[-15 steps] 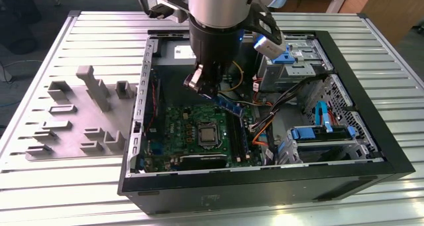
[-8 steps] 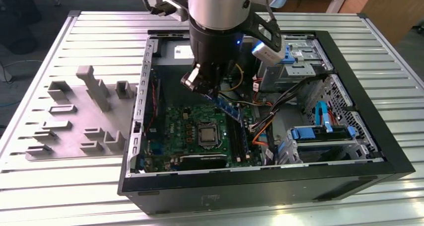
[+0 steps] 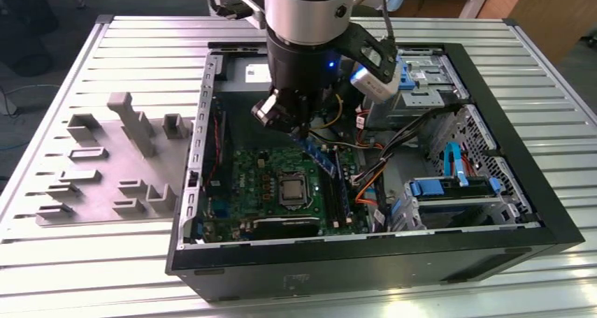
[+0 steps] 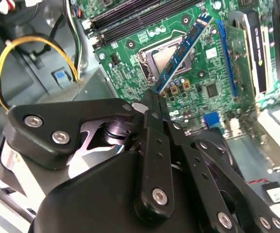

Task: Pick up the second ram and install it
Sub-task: 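Insert the second ram into the second slot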

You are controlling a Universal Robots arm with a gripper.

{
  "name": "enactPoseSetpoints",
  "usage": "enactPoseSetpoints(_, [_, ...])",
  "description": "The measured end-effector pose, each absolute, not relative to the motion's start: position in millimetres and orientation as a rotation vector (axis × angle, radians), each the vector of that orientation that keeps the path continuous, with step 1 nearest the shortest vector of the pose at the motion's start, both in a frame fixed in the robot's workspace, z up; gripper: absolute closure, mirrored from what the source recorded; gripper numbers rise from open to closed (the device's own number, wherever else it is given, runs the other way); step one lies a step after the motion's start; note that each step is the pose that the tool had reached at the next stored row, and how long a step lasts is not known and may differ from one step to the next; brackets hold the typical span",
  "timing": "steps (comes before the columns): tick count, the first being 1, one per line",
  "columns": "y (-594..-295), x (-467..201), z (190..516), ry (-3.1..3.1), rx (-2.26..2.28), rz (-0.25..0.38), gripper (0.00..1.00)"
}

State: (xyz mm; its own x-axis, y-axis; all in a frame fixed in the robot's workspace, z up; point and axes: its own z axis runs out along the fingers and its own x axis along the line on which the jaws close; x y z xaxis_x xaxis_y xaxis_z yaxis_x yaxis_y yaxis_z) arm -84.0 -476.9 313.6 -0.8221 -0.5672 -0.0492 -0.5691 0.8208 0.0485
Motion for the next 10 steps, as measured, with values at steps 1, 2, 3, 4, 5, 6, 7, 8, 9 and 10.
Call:
enactPoseSetpoints(1, [-476.9,-84.1,313.2,2.974,-0.899,0.094,0.89])
enactPoseSetpoints(2, [-476.9,-84.0,312.8,2.982,-0.872,0.094,0.89])
enactPoseSetpoints(3, [-476.9,-84.1,312.5,2.989,-0.845,0.093,0.89])
enactPoseSetpoints(4, [-476.9,-84.1,312.1,2.996,-0.816,0.093,0.89])
enactPoseSetpoints(5, [-476.9,-84.1,311.7,3.004,-0.787,0.092,0.89])
enactPoseSetpoints(6, [-476.9,-84.1,311.3,3.010,-0.760,0.092,0.89])
enactPoseSetpoints(7, [-476.9,-84.1,310.9,3.016,-0.732,0.091,0.89])
enactPoseSetpoints(8, [-476.9,-84.1,310.5,3.022,-0.705,0.091,0.89])
enactPoseSetpoints(9, [-476.9,-84.1,310.1,3.028,-0.676,0.090,0.89])
enactPoseSetpoints(10, [-476.9,-84.1,309.6,3.034,-0.648,0.090,0.89])
